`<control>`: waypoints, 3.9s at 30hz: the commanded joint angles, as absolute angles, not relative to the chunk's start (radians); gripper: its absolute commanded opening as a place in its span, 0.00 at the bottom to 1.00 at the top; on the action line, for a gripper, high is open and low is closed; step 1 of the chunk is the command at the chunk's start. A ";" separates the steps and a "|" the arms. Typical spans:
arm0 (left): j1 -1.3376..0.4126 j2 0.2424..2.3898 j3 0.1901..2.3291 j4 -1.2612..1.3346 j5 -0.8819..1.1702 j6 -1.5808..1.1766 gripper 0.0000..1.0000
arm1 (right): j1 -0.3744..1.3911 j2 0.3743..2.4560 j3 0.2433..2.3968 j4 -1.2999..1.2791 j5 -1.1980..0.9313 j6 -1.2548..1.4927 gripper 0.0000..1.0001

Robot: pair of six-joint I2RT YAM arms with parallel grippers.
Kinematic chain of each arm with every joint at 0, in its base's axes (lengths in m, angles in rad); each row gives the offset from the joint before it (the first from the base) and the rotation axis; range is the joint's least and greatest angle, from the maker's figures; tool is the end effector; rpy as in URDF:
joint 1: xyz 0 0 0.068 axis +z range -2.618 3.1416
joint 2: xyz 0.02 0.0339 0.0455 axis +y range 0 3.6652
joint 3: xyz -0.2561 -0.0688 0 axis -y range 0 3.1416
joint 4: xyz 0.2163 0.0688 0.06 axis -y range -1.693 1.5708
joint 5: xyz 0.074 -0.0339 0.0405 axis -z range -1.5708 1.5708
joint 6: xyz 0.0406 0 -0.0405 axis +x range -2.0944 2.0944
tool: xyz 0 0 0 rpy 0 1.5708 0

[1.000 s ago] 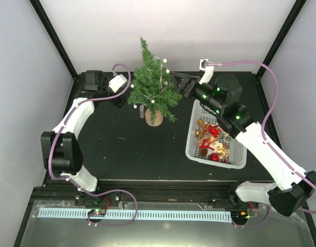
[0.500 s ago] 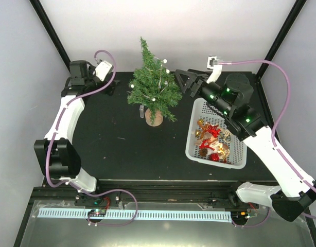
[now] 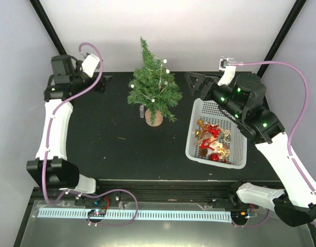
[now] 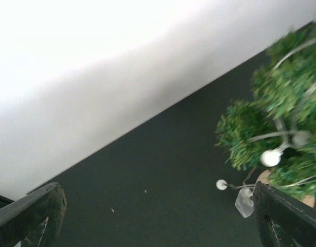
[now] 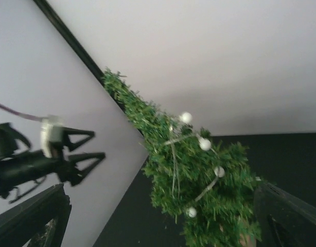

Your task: Decorate the small christmas tree

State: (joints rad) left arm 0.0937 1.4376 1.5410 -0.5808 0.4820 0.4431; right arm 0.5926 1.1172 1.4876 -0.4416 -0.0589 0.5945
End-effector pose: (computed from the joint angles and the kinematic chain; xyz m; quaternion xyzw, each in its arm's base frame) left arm 0.2931 0.0086 0.3988 0.2664 0.7954 -0.0627 0.5408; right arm 0.1662 0.1148 0.4698 -0.0194 0.7315 0.3989 0.5526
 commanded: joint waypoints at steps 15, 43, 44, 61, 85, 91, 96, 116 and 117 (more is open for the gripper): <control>0.103 1.319 1.997 -1.423 0.667 0.472 0.99 | 0.588 1.073 1.563 -1.235 0.331 0.515 0.85; 0.003 1.383 1.764 -1.302 0.537 0.551 0.99 | 0.340 1.275 1.320 -1.170 -0.244 0.560 0.43; -0.006 1.390 1.753 -1.270 0.543 0.534 0.99 | 0.341 1.290 1.335 -1.165 -0.242 0.562 0.43; -0.178 1.633 1.854 -1.112 0.570 0.467 0.99 | 0.294 1.588 1.308 -1.098 -0.203 0.556 0.55; -0.249 1.718 1.941 -1.147 0.525 0.502 0.99 | 0.258 1.578 1.089 -1.037 -0.117 0.582 0.43; -0.249 1.718 1.938 -1.146 0.544 0.495 0.99 | 0.226 1.540 1.016 -0.993 -0.156 0.605 0.50; -0.251 1.719 1.932 -1.147 0.553 0.486 0.99 | 0.185 1.528 0.976 -0.983 -0.131 0.604 0.56; -0.278 1.720 1.920 -1.137 0.547 0.485 0.99 | 0.109 1.613 0.968 -0.993 -0.039 0.560 0.62; -0.279 1.719 1.919 -1.137 0.547 0.485 0.99 | 0.107 1.614 0.964 -0.992 -0.035 0.564 0.60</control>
